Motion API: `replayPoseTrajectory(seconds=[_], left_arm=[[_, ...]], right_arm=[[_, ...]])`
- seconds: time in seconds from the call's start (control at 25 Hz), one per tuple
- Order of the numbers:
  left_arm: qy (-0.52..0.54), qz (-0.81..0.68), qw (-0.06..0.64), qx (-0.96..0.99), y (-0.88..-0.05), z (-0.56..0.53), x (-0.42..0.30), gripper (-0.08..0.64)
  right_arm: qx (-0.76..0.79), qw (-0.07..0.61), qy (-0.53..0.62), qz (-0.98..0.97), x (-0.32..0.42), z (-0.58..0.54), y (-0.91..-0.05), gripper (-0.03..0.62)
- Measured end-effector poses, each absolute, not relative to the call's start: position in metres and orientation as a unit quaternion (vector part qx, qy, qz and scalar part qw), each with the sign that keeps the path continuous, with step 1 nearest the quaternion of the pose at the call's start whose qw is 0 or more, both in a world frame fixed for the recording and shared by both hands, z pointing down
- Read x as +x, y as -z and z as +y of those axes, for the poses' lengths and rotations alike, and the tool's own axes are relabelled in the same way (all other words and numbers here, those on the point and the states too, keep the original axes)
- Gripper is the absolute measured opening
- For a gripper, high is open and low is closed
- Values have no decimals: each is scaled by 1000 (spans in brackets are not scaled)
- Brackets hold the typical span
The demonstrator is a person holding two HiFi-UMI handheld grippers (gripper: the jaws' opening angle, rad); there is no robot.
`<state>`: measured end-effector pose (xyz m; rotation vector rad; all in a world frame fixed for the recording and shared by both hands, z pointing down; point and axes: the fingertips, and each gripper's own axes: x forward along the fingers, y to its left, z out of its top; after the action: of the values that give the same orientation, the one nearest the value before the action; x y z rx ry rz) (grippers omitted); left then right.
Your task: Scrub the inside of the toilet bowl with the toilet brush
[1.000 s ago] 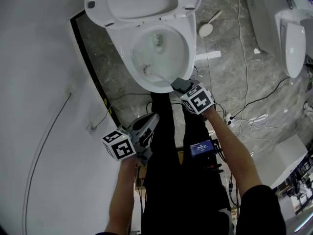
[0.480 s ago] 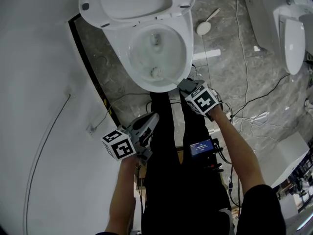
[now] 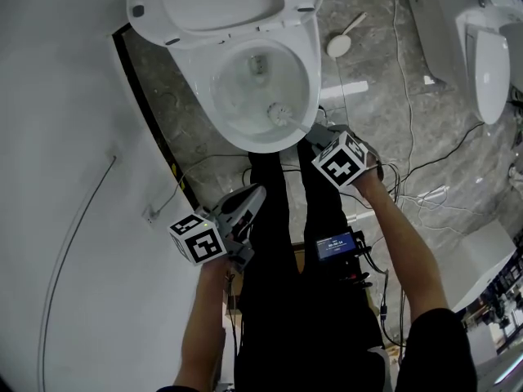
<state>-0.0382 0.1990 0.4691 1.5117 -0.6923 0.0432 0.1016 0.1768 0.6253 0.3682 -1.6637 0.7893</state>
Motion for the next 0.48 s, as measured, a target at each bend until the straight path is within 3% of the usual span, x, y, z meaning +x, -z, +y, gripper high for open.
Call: replayPoseTrajectory(seconds=[0.48], left_arm=[[-20,-312,675,668,-473,201,-42,11]], right_arm=[[137,638,-233,-721,115,148,-628,160]])
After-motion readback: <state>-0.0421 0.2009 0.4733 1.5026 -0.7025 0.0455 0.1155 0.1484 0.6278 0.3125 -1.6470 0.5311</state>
